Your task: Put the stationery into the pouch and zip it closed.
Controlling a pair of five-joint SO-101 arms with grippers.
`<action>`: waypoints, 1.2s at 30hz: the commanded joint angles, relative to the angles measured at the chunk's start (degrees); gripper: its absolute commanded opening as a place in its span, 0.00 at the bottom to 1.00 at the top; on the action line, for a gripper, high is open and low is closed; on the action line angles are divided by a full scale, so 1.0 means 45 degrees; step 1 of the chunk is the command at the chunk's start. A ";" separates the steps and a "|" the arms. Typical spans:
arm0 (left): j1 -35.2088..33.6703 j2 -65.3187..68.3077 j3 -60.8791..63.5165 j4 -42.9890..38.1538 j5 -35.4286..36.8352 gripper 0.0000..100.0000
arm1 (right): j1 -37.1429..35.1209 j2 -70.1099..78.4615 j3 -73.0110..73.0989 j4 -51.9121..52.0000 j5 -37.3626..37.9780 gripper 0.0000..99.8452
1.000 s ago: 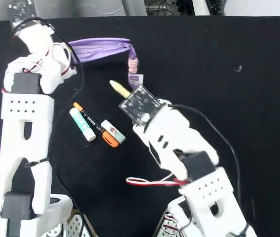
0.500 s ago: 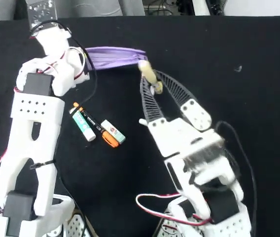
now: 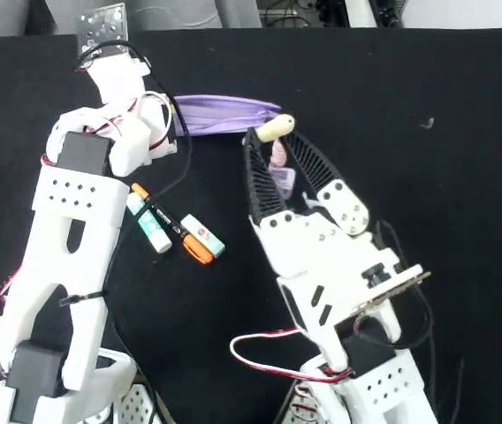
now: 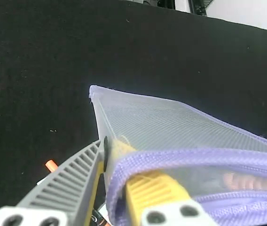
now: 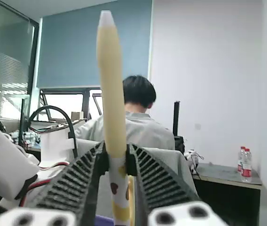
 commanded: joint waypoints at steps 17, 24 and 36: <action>0.0205 -0.0137 -0.0107 0.0000 0.0840 0.03 | 0.1387 0.6847 0.0576 -0.5118 -0.0039 0.01; 0.0205 -0.0137 -0.0127 0.0000 0.0840 0.03 | 0.1074 0.8488 0.0459 -0.5216 0.0059 0.01; 0.0186 -0.0117 -0.0068 0.0000 0.0781 0.03 | 0.0742 0.5675 0.0205 -0.5822 0.0039 0.01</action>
